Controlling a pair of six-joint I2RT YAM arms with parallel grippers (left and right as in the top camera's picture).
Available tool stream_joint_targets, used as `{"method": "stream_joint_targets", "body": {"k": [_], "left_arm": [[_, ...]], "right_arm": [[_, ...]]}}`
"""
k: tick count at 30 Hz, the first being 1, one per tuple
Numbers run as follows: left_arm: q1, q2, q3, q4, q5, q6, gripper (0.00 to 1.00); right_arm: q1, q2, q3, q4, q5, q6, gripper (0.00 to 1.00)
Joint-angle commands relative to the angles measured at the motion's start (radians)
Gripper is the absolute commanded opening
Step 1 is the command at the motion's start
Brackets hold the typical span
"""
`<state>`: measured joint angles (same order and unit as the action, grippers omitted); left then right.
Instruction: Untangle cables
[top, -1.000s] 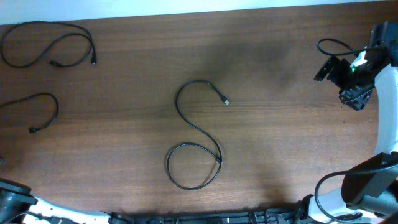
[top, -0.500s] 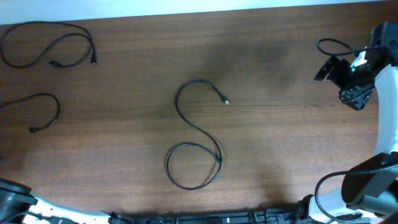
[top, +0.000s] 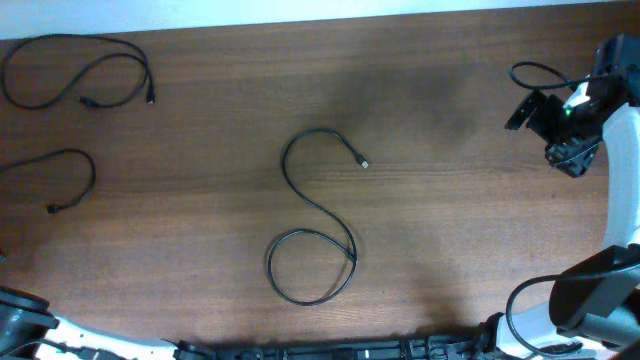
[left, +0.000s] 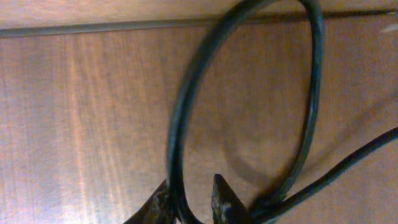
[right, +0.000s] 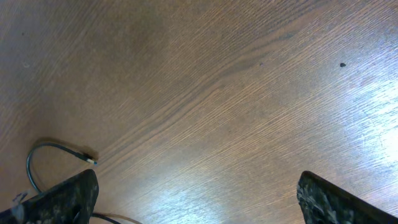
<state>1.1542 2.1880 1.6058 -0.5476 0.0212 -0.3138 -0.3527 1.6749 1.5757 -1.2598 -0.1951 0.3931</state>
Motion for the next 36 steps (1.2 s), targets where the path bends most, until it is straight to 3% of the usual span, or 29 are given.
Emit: {"method": "stream_joint_targets", "body": {"k": [1, 3, 7, 13, 18, 21, 24, 26, 29, 30, 31, 32, 36], "left_arm": [[0.001, 0.016, -0.008, 0.005, 0.097, -0.031, 0.07], [0.000, 0.016, -0.008, 0.005, 0.142, -0.038, 0.03], [0.000, 0.016, -0.008, 0.005, 0.180, -0.038, 0.08], [0.000, 0.016, 0.017, 0.025, 0.338, -0.038, 0.30], [-0.005, 0.016, 0.098, 0.025, 0.515, -0.038, 0.29], [-0.017, 0.016, 0.106, 0.022, 0.517, -0.038, 0.26], [-0.034, 0.016, 0.106, 0.020, 0.517, -0.038, 0.30], [-0.049, 0.016, 0.106, 0.023, 0.537, -0.038, 0.18], [-0.071, 0.016, 0.106, 0.070, 0.624, -0.038, 0.19], [-0.077, 0.016, 0.109, 0.079, 0.646, -0.038, 0.14], [-0.086, 0.016, 0.115, 0.084, 0.649, -0.037, 0.03], [-0.094, 0.016, 0.124, 0.084, 0.649, -0.037, 0.00], [-0.106, 0.014, 0.158, 0.083, 0.653, -0.038, 0.00]], "right_arm": [[-0.002, 0.005, 0.013, 0.000, 0.016, 0.005, 0.99], [-0.002, 0.005, 0.013, 0.000, 0.016, 0.005, 0.99], [-0.002, 0.005, 0.013, 0.000, 0.016, 0.005, 0.99], [-0.002, 0.005, 0.013, 0.000, 0.016, 0.005, 0.99], [-0.002, 0.005, 0.013, 0.000, 0.016, 0.005, 0.99], [-0.002, 0.005, 0.013, 0.000, 0.016, 0.005, 0.99], [-0.002, 0.005, 0.013, 0.000, 0.016, 0.005, 0.99], [-0.002, 0.005, 0.013, 0.000, 0.016, 0.005, 0.99], [-0.002, 0.005, 0.013, 0.000, 0.016, 0.005, 0.99], [-0.002, 0.005, 0.013, 0.000, 0.016, 0.005, 0.99], [-0.002, 0.005, 0.013, 0.000, 0.016, 0.005, 0.99], [-0.002, 0.005, 0.013, 0.000, 0.016, 0.005, 0.99], [-0.002, 0.005, 0.013, -0.001, 0.016, 0.005, 0.99]]}}
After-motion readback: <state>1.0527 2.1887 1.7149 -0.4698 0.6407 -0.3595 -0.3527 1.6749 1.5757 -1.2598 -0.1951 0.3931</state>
